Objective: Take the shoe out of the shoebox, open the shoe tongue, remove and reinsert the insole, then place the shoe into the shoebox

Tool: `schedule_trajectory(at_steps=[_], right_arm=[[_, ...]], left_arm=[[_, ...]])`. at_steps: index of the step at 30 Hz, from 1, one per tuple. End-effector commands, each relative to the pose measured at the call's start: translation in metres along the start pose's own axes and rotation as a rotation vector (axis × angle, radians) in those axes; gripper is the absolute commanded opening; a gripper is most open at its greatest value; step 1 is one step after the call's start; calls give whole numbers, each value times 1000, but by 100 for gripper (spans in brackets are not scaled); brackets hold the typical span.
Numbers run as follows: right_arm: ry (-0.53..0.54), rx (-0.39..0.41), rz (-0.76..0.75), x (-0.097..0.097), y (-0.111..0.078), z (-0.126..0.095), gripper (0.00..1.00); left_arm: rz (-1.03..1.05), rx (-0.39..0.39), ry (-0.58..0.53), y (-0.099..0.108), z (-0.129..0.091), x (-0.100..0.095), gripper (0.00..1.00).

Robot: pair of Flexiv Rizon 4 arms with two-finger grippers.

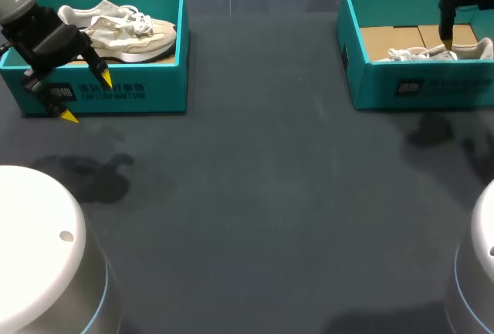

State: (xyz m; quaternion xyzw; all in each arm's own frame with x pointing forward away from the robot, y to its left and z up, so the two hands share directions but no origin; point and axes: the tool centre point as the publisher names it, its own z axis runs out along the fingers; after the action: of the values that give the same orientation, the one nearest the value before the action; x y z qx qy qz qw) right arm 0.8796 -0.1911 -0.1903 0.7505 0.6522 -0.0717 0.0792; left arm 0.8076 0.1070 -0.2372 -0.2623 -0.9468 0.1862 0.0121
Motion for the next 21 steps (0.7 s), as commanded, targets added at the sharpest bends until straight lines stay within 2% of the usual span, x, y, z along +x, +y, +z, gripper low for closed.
schedule_trajectory(at_steps=[1, 10, 21], right_arm=[[-2, -15, 10, 5, -14, -5, 100], [11, -26, -23, 12, -43, -11, 100], [11, -26, -23, 12, -43, -11, 100]], left_arm=[[1, -3, 0, 0, 0, 1, 100], [1, -3, 0, 0, 0, 1, 100], [1, -3, 0, 0, 0, 1, 100]])
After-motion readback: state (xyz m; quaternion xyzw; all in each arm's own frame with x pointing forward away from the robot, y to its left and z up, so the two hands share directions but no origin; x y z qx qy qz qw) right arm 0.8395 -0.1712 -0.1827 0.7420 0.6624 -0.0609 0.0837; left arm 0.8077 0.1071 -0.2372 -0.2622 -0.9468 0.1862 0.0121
